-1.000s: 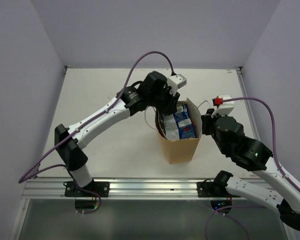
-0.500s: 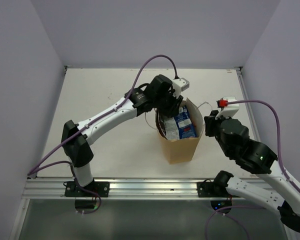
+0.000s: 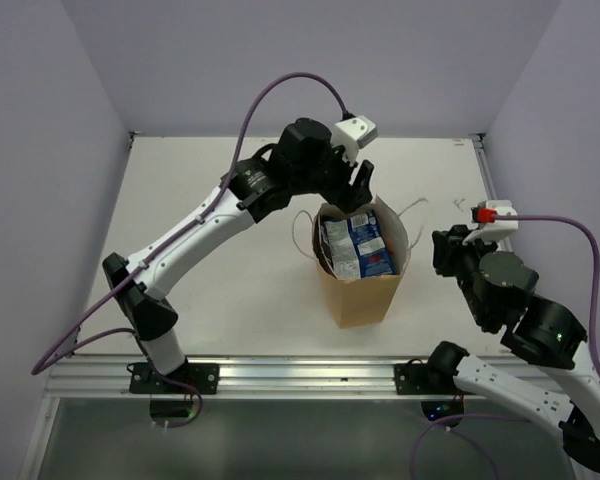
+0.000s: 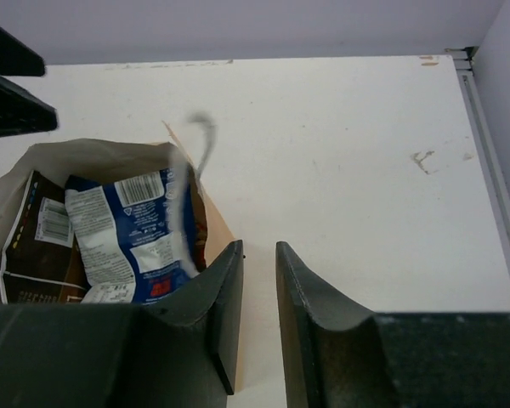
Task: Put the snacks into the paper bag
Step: Place the snack in the paper bag, then reset both arms
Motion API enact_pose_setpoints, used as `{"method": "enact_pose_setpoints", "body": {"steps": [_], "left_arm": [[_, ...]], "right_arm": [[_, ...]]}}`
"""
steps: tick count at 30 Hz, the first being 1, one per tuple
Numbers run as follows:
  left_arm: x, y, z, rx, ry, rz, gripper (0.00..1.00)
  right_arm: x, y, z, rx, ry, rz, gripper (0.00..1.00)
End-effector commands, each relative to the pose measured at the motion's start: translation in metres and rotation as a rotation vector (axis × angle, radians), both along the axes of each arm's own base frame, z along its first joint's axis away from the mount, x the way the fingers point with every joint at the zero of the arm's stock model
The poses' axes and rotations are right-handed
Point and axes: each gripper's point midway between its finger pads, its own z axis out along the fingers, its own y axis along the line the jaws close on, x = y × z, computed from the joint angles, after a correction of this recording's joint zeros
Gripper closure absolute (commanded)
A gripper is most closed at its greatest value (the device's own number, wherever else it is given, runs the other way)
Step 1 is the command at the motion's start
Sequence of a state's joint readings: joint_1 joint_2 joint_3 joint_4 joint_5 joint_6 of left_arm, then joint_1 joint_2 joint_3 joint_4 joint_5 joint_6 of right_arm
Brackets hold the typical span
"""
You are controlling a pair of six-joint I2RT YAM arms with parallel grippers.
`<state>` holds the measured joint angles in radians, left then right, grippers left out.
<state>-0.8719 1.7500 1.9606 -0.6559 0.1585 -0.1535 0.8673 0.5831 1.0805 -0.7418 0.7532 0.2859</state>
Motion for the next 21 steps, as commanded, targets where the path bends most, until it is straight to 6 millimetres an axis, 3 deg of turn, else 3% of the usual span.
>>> {"method": "enact_pose_setpoints", "body": {"steps": [1,5,6,11,15,17,21], "left_arm": [[0.002,0.037,0.073,-0.076,-0.174,0.116,0.26],[0.014,0.084,0.094,-0.066,-0.286,0.317,0.14],[0.01,0.098,0.097,-0.071,-0.303,0.356,0.13],[0.004,0.167,0.118,-0.13,-0.39,0.609,0.05],[-0.018,0.231,0.111,-0.175,-0.417,0.787,0.01],[-0.026,0.249,0.106,-0.204,-0.422,0.833,0.01],[-0.053,0.304,0.076,-0.231,-0.425,0.96,0.0]], "right_arm": [[-0.008,-0.025,0.02,0.001,-0.054,-0.065,0.73],[-0.018,-0.042,0.028,0.014,-0.085,-0.078,0.59],[-0.021,-0.046,0.031,0.026,-0.095,-0.083,0.51],[-0.03,-0.066,0.023,0.001,-0.086,-0.135,0.33],[-0.035,-0.075,0.014,0.004,-0.094,-0.15,0.15],[-0.039,-0.079,0.009,0.017,-0.103,-0.15,0.11],[-0.046,-0.087,-0.003,0.038,-0.11,-0.148,0.01]]}}
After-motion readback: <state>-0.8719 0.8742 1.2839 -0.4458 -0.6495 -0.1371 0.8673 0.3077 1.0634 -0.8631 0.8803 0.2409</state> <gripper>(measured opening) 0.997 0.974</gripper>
